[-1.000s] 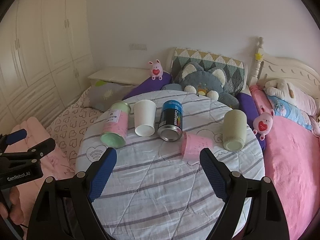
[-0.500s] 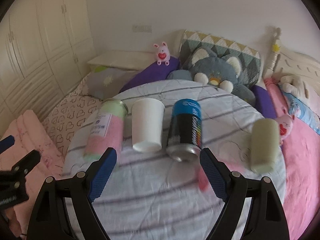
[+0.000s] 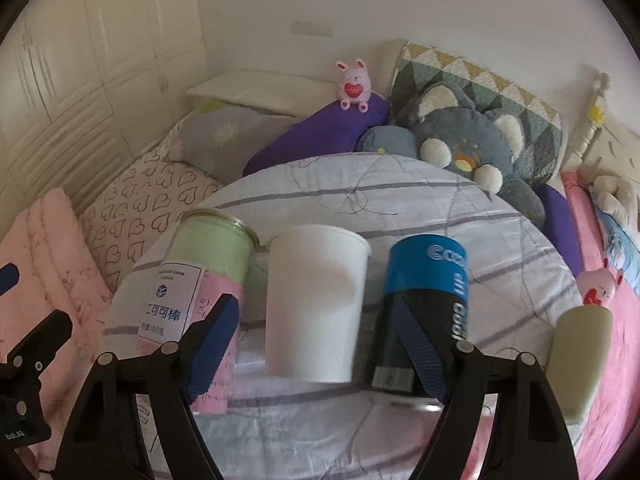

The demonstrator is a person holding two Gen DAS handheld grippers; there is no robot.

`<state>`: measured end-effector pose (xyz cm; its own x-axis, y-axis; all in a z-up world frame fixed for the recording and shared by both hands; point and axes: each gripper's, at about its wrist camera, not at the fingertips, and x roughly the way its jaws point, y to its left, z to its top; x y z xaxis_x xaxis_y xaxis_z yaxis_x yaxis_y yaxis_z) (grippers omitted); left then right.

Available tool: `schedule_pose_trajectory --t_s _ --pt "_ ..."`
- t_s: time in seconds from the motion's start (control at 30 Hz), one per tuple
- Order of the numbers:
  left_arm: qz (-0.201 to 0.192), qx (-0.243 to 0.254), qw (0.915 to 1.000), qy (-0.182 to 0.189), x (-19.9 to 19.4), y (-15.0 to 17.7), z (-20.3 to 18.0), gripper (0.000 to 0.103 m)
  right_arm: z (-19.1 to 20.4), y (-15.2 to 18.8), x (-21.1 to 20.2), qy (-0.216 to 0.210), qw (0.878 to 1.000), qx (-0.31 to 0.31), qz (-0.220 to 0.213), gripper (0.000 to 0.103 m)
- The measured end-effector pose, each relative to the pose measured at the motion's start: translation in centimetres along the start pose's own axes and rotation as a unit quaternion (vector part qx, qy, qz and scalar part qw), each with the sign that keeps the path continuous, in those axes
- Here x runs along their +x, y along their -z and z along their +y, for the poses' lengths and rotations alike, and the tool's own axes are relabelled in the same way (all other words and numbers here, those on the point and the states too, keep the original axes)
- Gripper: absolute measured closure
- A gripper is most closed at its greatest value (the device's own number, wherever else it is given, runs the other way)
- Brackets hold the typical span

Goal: Flip cup upright
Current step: 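Close the right gripper around the white paper cup's body, then lift the white paper cup with the right gripper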

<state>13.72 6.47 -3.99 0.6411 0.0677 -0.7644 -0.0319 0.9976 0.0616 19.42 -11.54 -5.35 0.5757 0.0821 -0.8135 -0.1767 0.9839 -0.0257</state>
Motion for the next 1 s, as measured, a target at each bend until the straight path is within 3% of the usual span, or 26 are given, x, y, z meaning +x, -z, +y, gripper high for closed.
schedule_pose_trajectory --t_s 0.13,0.7,1.0 --pt "0.004 -0.004 1.0 0.002 1.0 -0.4 0.2 0.0 0.2 -0.4 1.4 0.004 1.0 -0.007 0.014 0.034" --pt "0.018 -0.008 0.9998 -0.001 2.1 -0.3 0.6 0.0 0.0 -1.1 4.6 -0.01 0.998 0.006 0.057 0.04" --pt "-0.002 -0.002 1.0 0.001 -1.6 0.9 0.2 0.0 -0.8 0.1 -3.0 -0.029 0.999 0.03 -0.012 0.039"
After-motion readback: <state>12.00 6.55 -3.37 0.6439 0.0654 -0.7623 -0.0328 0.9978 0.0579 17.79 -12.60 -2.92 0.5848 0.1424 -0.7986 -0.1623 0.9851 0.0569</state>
